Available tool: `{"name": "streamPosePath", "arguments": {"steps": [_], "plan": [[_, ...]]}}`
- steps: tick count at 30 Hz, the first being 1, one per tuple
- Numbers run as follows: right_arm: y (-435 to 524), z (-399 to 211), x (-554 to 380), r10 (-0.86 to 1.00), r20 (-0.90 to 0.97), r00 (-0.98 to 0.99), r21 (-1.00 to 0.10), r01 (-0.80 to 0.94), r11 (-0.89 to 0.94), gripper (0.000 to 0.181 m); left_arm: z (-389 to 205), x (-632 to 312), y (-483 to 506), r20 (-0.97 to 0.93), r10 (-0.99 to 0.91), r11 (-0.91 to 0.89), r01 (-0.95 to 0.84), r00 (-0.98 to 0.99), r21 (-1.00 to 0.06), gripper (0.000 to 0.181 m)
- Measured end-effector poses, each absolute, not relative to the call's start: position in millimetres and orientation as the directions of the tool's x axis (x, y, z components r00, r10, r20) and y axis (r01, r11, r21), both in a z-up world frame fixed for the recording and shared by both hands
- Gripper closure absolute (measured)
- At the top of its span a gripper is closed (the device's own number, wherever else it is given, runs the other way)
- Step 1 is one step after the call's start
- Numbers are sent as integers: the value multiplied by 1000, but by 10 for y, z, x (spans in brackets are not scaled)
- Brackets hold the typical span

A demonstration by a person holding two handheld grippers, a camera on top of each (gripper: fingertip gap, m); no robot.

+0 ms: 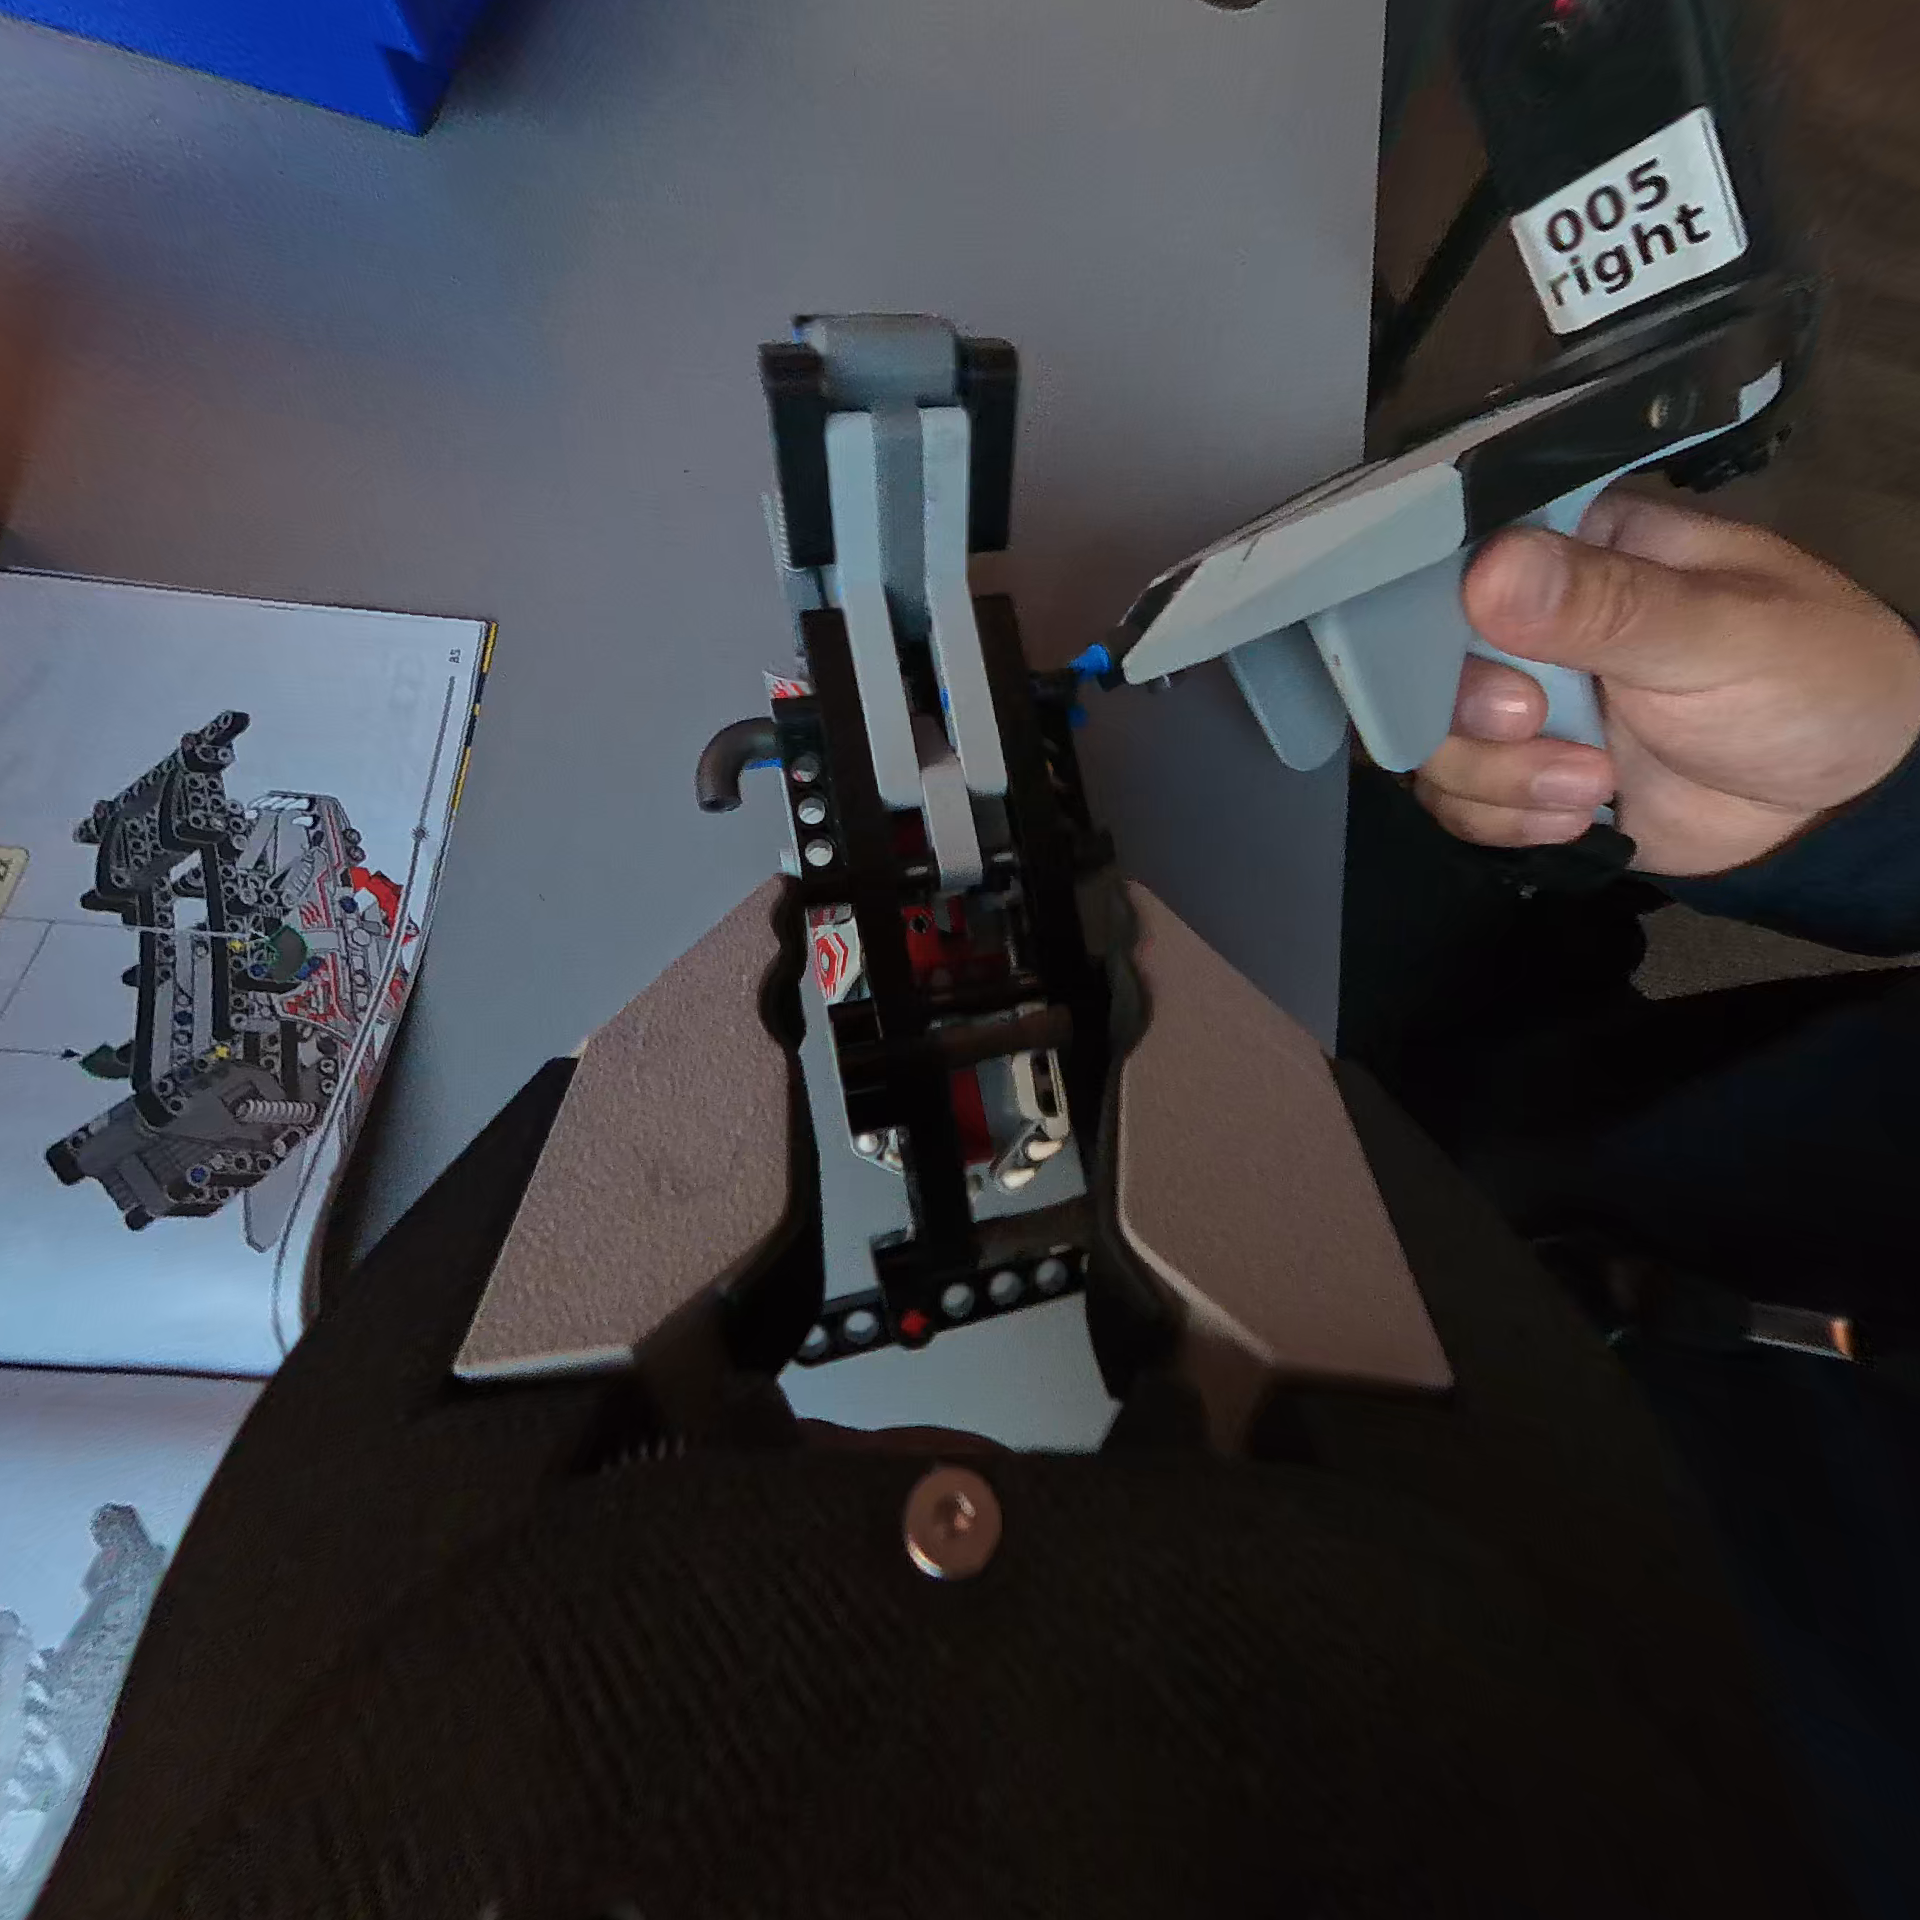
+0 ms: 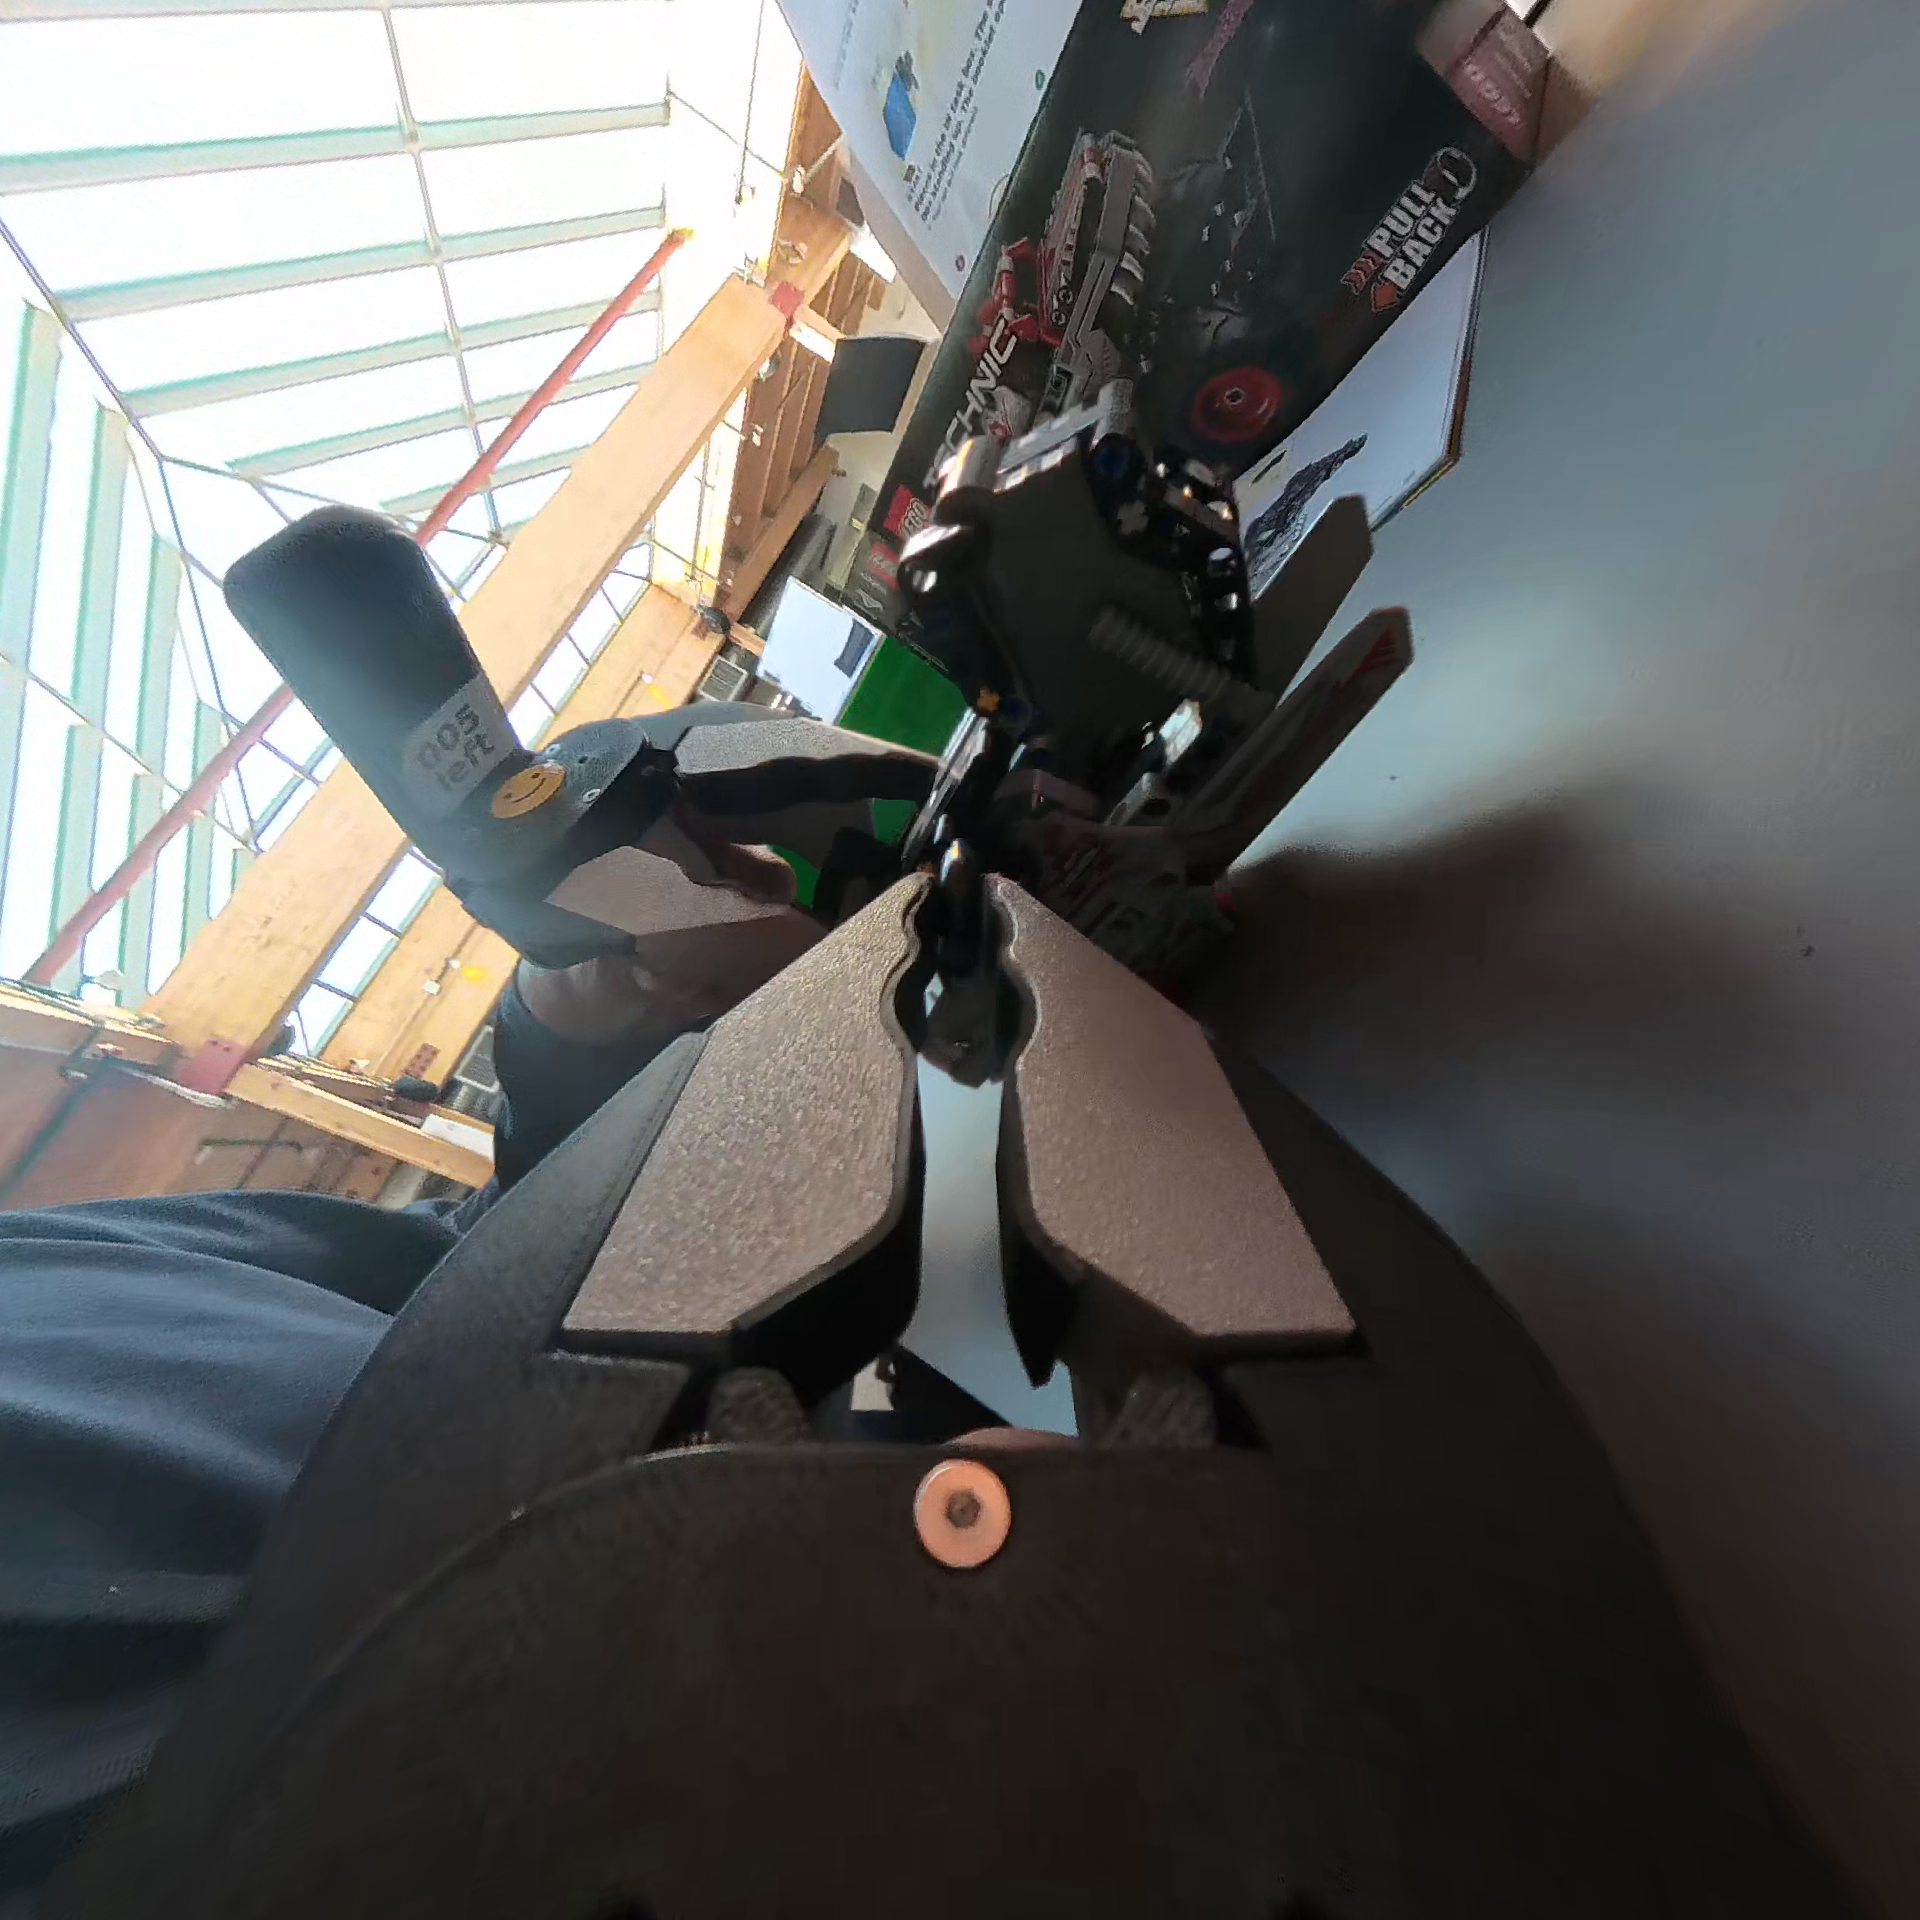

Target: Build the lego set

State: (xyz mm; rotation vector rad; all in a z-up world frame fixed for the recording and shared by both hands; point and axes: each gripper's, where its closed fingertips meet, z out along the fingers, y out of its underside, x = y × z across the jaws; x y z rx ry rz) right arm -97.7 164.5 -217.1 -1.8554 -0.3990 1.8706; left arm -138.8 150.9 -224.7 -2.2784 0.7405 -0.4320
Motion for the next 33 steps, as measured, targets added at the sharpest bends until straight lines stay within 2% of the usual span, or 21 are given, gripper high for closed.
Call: {"name": "streamPosePath", "arguments": {"steps": [1,8,26,33], "plan": [[1660,-2170,-982,529,-848,32,-529,-121,-840,177,-2246,-1386,1501,109,-606,-601,-364,788,-711,125],[1716,-2172,-1052,553,-832,32,-554,-81,-829,177,-2232,-1429,1496,189,-557,-620,-254,809,-742,124],[1757,-2181,-1092,563,-826,19,-564,-41,-825,177,-2117,-1402,1406,310,-533,-635,-130,787,-762,122],[1762,-2156,-1041,558,-830,2,-557,-53,-829,176,-2006,-1569,1489,239,-556,-610,-195,796,-768,124]]}}
